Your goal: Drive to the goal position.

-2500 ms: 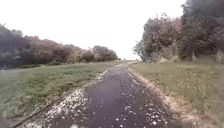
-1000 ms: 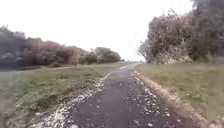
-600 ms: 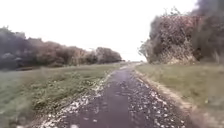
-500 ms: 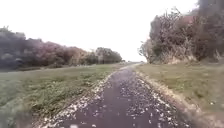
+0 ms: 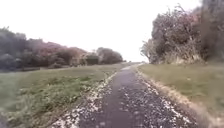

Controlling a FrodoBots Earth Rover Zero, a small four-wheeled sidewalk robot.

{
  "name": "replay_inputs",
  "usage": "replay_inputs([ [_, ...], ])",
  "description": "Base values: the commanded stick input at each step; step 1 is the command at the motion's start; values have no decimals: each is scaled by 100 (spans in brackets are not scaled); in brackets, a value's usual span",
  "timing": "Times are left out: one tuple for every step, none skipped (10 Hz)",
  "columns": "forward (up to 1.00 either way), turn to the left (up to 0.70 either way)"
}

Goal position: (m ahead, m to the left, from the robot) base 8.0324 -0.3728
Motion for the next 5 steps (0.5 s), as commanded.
replay_inputs([
  [85, 0],
  [85, 0],
  [85, 0],
  [85, 0],
  [85, 0],
])
